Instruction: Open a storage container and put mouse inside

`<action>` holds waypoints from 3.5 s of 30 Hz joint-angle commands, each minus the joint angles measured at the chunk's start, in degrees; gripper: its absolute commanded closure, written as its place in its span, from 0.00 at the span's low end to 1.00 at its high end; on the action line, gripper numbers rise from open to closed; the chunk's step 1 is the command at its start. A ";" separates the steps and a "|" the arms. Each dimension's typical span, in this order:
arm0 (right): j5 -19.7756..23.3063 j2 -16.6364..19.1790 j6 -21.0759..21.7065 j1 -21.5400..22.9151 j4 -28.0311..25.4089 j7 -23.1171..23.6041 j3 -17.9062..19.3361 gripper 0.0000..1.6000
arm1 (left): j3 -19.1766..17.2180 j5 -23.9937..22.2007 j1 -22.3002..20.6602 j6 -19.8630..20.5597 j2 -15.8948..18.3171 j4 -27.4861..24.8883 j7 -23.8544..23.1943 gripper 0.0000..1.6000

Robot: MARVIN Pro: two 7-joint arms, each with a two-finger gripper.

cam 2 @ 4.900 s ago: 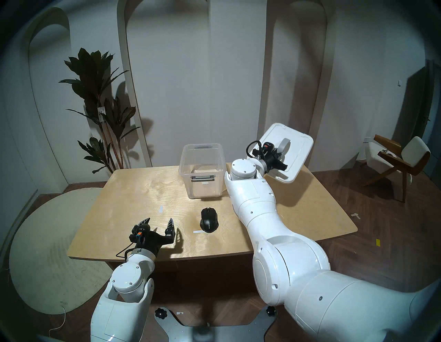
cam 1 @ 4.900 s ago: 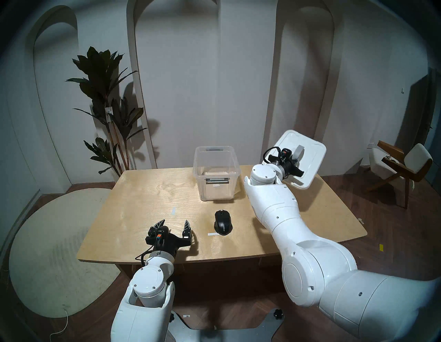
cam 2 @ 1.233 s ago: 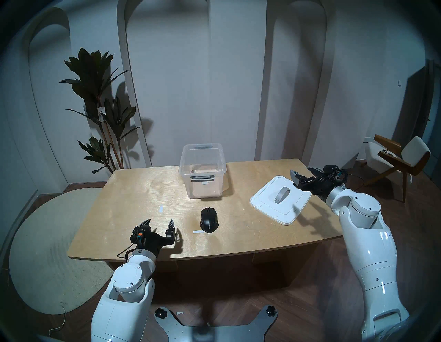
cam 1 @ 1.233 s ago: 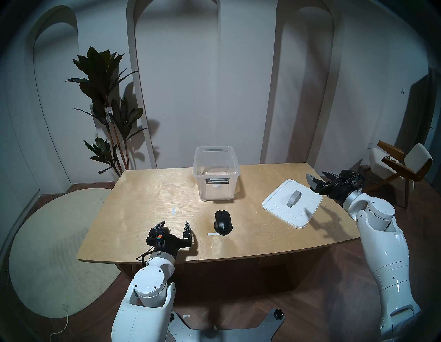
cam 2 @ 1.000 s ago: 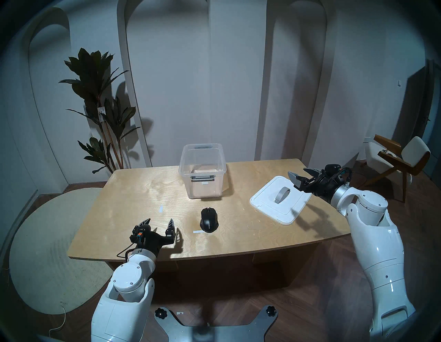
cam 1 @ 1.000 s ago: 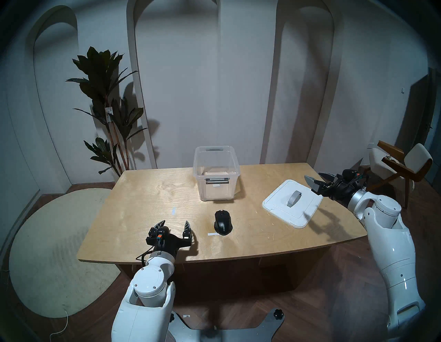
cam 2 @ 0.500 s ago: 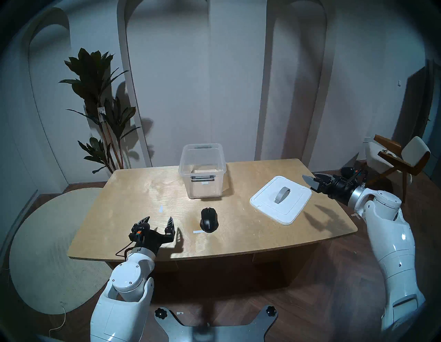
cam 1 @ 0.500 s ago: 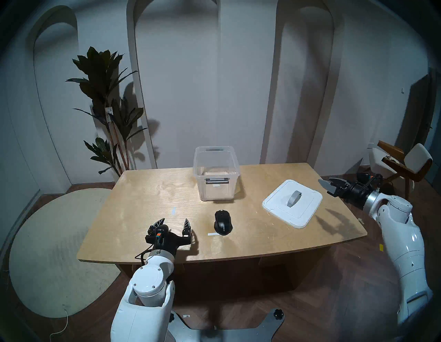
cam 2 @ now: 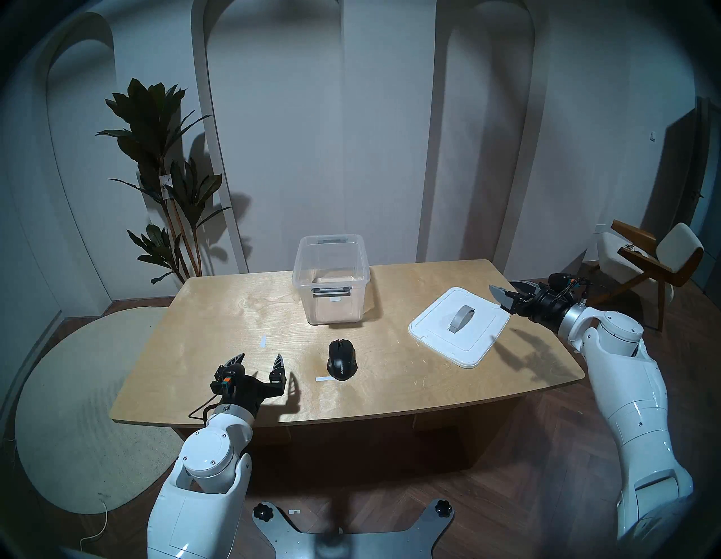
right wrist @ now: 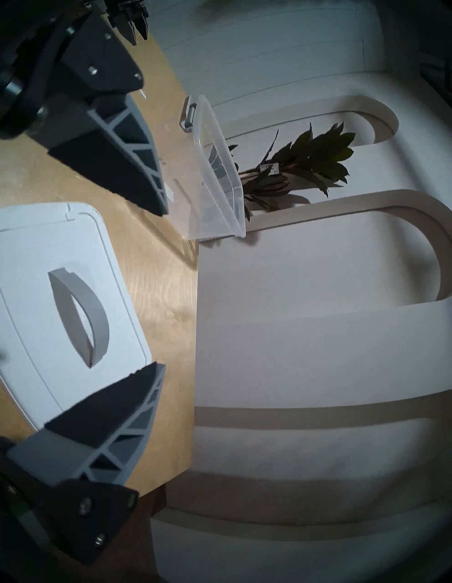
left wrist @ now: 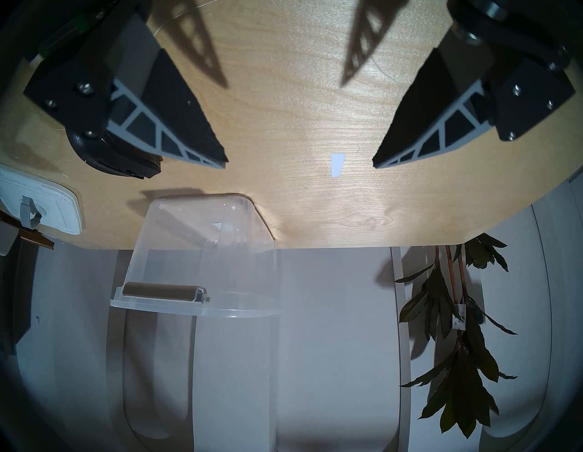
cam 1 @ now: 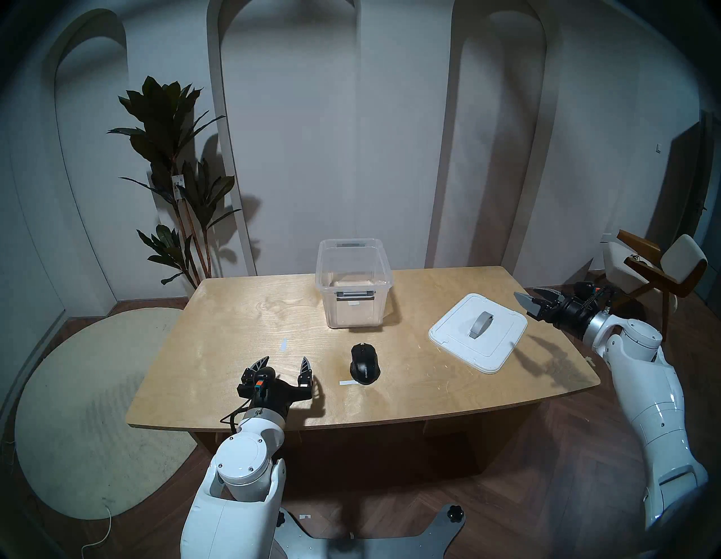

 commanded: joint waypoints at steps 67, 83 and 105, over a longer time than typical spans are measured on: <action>-0.76 -0.84 -4.53 3.46 4.80 3.75 0.20 0.00 | 22.72 1.51 -4.01 4.81 7.84 -3.20 4.41 0.00; -2.31 -1.00 -6.46 3.49 7.28 3.93 -0.94 0.00 | 32.57 -3.69 -11.08 3.72 9.15 2.23 18.93 0.00; -3.19 -1.75 -7.82 4.03 9.78 5.47 -1.06 0.00 | 33.48 -7.53 -17.16 7.94 5.02 10.57 24.44 0.00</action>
